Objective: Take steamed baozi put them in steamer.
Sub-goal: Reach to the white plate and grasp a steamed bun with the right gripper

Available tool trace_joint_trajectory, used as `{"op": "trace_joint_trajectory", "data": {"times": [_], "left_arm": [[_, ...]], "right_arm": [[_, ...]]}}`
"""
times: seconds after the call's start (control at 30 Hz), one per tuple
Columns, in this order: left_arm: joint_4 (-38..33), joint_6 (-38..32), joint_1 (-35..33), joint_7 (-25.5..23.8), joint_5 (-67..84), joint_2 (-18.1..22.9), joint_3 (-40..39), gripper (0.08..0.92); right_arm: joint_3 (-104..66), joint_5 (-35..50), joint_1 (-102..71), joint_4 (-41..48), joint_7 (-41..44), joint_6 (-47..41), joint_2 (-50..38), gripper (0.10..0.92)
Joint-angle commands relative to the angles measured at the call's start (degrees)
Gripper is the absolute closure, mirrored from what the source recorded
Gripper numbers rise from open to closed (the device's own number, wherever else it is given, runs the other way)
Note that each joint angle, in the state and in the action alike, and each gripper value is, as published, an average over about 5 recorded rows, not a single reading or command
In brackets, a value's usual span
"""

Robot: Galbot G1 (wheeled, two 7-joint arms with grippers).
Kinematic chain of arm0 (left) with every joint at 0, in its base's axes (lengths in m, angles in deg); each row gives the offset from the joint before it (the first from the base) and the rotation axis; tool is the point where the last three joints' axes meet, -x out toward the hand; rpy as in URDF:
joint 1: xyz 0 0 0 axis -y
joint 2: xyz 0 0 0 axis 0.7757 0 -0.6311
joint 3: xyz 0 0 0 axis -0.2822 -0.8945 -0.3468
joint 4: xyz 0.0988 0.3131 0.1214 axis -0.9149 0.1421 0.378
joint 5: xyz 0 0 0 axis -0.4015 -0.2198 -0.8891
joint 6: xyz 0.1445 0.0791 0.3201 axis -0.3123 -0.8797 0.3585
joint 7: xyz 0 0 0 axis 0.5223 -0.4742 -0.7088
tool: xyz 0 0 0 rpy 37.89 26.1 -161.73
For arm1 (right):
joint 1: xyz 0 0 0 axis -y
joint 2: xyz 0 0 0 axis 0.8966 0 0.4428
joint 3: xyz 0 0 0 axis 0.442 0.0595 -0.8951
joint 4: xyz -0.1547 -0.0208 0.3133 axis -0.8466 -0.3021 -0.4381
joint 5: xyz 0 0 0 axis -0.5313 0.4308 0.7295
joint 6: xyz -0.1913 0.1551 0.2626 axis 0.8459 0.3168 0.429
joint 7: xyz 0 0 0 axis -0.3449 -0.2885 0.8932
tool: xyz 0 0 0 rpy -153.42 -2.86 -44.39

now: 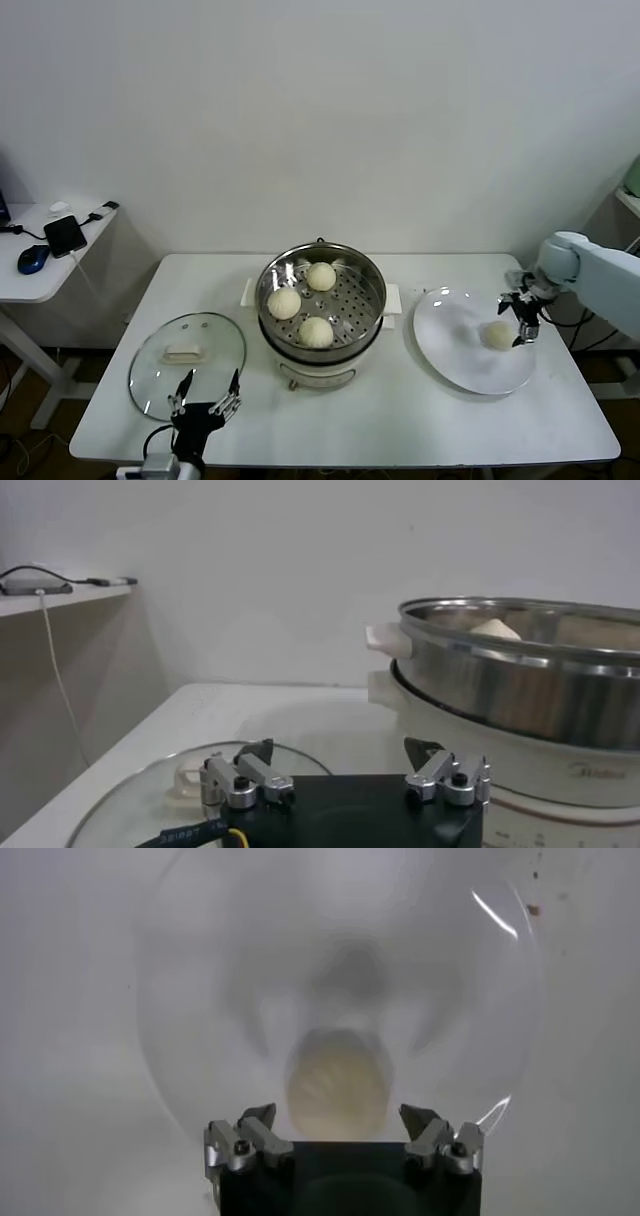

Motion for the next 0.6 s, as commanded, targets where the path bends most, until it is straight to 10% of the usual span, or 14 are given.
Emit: {"op": "trace_joint_trajectory", "data": {"times": [0.03,0.6], "left_arm": [[0.06,0.03,0.01,0.01,0.05,-0.09,0.0,0.177],[-1.08,-0.01,-0.77,0.02,-0.37,-0.2,-0.65,0.177]], "right_arm": [[-5.36,-2.91,-5.49,5.09,-0.34,-1.23,2.92,0.203],[8.61,5.62,12.79,-7.44,0.56,-3.88,-1.82,0.357]]}}
